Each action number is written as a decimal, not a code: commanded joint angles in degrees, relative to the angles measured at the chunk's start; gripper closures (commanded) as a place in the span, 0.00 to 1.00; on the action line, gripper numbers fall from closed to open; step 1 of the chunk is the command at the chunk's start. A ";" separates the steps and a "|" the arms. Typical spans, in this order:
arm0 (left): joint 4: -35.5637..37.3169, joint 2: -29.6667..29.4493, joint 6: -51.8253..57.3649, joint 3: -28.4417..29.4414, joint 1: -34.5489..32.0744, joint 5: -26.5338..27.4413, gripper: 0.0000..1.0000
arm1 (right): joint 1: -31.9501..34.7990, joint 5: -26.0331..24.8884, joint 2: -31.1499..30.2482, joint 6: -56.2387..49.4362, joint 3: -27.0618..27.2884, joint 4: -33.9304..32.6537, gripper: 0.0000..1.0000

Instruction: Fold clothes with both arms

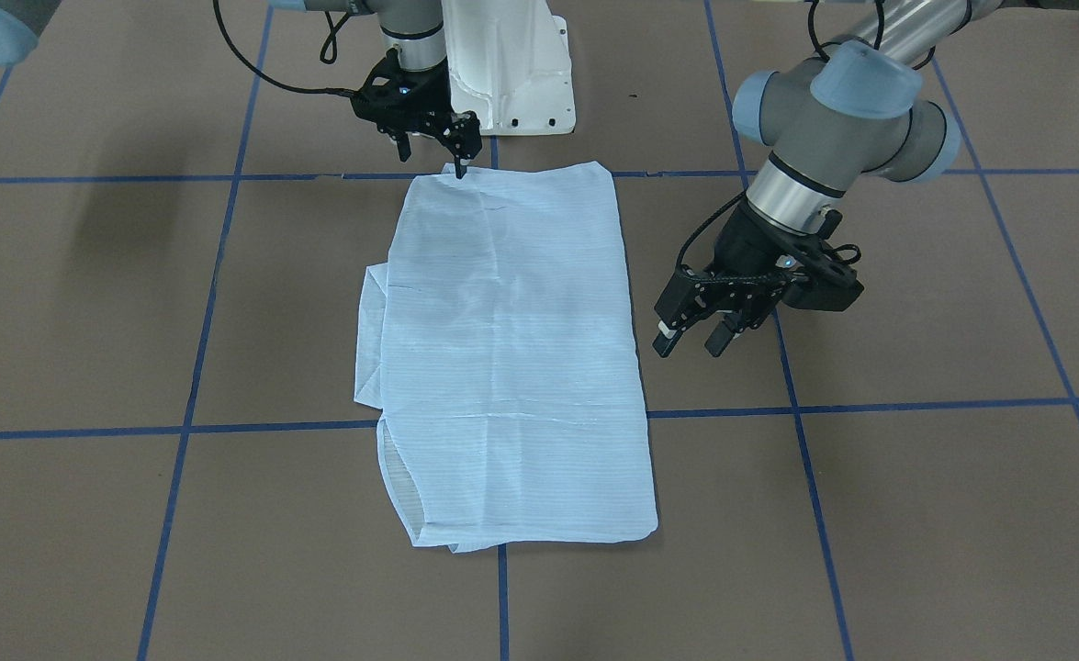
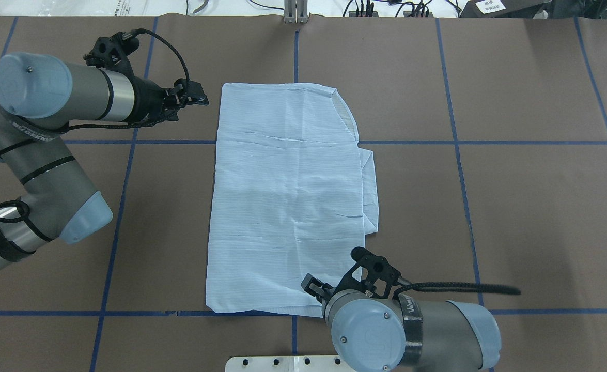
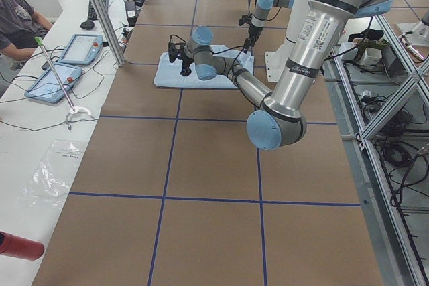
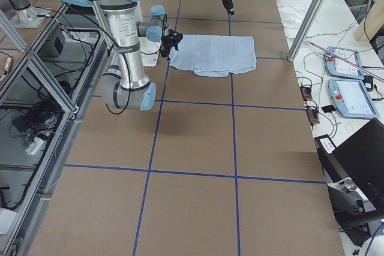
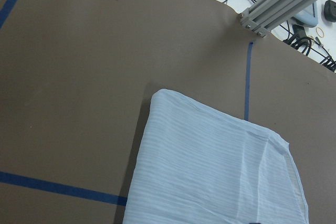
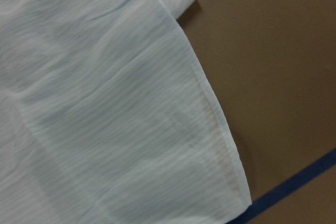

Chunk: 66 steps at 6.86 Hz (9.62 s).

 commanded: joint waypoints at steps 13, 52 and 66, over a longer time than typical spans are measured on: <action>0.35 -0.05 0.00 -0.42 0.44 2.72 0.16 | -0.19 -0.08 1.37 25.76 -6.00 4.95 0.86; 0.74 -13.40 -17.06 20.27 5.01 18.98 1.00 | 33.03 14.95 26.86 4.15 -49.92 28.48 1.00; -9.24 0.95 25.42 14.56 -10.78 -4.35 0.00 | 57.41 41.28 3.45 -52.96 -32.60 21.26 0.00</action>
